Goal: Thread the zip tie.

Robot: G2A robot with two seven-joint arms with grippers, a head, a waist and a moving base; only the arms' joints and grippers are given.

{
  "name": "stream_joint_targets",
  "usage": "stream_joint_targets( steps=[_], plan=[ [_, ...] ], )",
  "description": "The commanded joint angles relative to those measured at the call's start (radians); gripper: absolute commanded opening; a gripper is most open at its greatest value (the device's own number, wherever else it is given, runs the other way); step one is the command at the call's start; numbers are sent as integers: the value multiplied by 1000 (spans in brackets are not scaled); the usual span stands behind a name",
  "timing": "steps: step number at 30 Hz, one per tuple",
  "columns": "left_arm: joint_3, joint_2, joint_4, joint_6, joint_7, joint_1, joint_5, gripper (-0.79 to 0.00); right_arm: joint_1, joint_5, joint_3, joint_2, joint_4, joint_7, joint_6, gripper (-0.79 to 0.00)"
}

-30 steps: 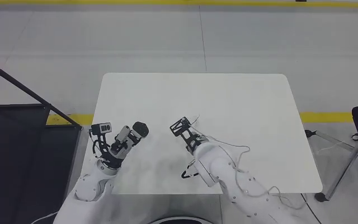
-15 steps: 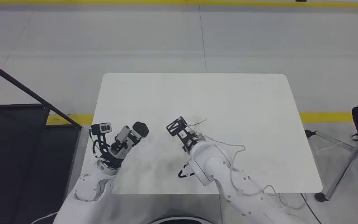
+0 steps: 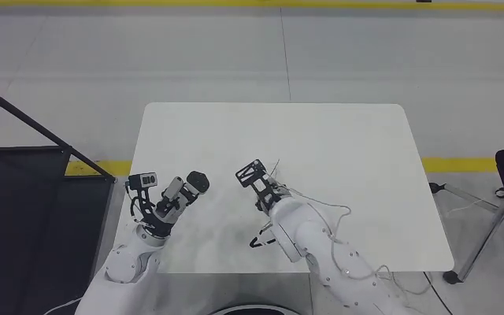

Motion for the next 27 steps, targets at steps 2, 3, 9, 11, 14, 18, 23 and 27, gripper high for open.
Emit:
stream_joint_targets(
  steps=[2,3,9,11,14,18,23,27],
  plan=[
    [0,0,0,0,0,0,0,0,-59,-32,50,12,-78,-40,-4,0],
    [0,0,0,0,0,0,0,0,-84,-43,67,16,-109,-60,-5,0],
    [0,0,0,0,0,0,0,0,-253,-100,197,44,-300,-264,-20,0],
    [0,0,0,0,0,0,0,0,-312,-96,240,52,-345,-353,-33,0],
    [0,0,0,0,0,0,0,0,-396,-80,310,63,-407,-465,-58,0],
    [0,0,0,0,0,0,0,0,-479,-44,402,72,-468,-580,-82,0],
    [0,0,0,0,0,0,0,0,-522,55,495,76,-485,-664,-95,0],
    [0,0,0,0,0,0,0,-1,-523,60,497,76,-485,-665,-95,-1]
  ],
)
